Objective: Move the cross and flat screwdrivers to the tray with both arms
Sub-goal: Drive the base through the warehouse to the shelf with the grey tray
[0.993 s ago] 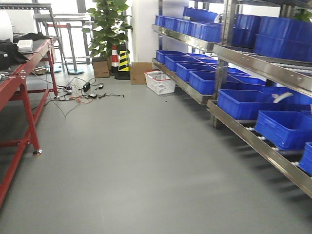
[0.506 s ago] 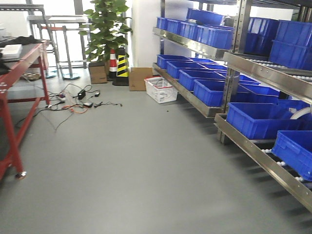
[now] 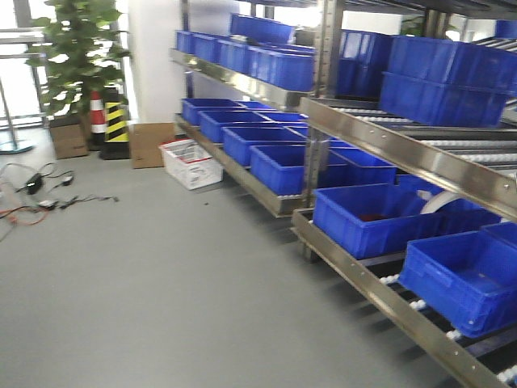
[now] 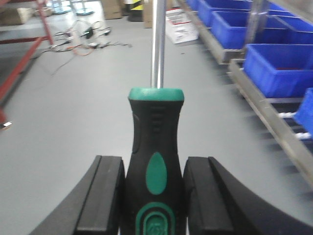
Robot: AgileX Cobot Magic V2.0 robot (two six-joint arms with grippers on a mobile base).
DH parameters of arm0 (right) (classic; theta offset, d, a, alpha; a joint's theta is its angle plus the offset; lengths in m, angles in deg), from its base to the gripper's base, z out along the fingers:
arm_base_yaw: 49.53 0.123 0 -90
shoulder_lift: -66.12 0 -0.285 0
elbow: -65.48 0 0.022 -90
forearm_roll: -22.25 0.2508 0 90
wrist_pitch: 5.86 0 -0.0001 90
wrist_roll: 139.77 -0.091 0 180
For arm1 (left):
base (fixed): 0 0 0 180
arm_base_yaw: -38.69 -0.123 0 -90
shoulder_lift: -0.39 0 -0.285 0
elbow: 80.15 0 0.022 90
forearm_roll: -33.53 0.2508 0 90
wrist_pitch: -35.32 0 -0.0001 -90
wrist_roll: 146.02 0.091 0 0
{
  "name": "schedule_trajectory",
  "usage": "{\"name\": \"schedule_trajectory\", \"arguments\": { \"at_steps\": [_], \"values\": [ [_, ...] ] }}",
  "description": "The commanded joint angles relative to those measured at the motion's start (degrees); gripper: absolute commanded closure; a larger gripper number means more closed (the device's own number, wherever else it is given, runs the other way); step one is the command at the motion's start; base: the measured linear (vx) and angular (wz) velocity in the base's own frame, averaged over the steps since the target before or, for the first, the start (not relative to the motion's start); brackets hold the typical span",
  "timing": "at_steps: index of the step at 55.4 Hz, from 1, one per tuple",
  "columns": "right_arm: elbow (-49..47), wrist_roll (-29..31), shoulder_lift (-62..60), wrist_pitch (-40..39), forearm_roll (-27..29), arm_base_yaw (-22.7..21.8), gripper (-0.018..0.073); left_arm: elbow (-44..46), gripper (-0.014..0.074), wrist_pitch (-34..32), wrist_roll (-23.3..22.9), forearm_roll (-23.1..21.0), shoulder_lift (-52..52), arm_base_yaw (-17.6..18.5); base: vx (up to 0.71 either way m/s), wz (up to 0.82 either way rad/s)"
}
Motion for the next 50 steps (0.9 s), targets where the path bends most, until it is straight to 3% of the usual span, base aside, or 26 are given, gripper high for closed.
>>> {"name": "schedule_trajectory", "arguments": {
  "at_steps": [1,29,50],
  "values": [
    [-1.7,0.1,0.2,-4.6,1.2,-0.2,0.0567,1.7,0.0602,-5.7,-0.2,-0.5,-0.6,0.2,0.61,-0.4],
    [-1.7,0.1,0.2,-4.7,1.2,-0.2,0.0567,1.7,0.0602,-5.7,-0.2,-0.5,-0.7,0.2,0.56,-0.47],
    [-1.7,0.1,0.2,-4.7,1.2,-0.2,0.0567,1.7,0.0602,-5.7,-0.2,-0.5,-0.7,0.2,0.44,-0.7]
  ]
}}
